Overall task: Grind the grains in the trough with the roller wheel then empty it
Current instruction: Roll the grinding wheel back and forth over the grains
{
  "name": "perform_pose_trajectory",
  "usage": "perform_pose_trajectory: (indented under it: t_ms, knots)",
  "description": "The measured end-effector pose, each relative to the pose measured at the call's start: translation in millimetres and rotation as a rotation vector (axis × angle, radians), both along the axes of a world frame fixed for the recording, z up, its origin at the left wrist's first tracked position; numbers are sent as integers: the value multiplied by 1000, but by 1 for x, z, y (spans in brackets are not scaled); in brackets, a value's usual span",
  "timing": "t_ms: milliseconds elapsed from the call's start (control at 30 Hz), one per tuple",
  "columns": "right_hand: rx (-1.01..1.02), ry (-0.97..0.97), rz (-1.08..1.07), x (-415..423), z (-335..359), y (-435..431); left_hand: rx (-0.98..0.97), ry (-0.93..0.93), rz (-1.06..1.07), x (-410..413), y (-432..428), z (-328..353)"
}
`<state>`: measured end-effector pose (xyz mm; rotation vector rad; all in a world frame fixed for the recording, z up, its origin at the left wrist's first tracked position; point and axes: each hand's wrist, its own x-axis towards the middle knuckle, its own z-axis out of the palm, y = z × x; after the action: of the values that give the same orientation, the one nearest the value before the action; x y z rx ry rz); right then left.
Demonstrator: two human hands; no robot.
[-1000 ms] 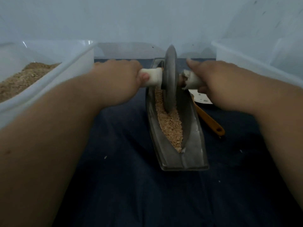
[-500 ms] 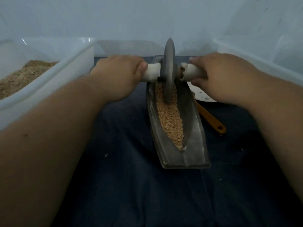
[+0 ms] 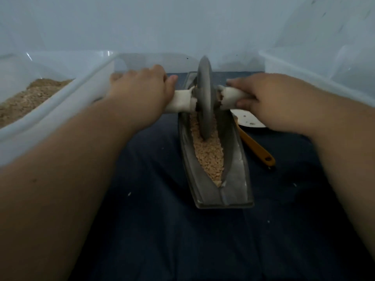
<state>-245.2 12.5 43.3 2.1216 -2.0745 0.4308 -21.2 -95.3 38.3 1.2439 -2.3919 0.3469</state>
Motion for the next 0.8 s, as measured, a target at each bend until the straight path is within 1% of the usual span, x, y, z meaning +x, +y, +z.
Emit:
perform_pose_trajectory:
  t_ms: [33,67,100,233,300,400,467,567,667,800]
  knots:
    - [-88,41,-39,0,-8,-9,-40,33,114,-5,-4,-5]
    - [-158,85,-76,-1,-14,-18,-54,64,180,-9,-8,-9]
    - [-206,113,-104,-1,-19,-25,-69,90,196,-12,-12,-14]
    - [-294,120,-124,-2,-26,-36,-151,98,108,-11,-22,-27]
    - [-300,146,-100,2,-22,-31,-88,100,31,-5,-25,-24]
    - [-202,162,-116,13,-8,-14,123,90,-99,5,-19,-11]
    - [-101,188,-116,17,4,2,214,10,-120,11,-10,1]
    - [87,219,-39,19,25,26,375,-128,-180,18,8,19]
    - [248,147,29,23,43,45,545,-164,-214,24,23,35]
    - [300,18,79,21,51,49,694,-285,-249,32,30,45]
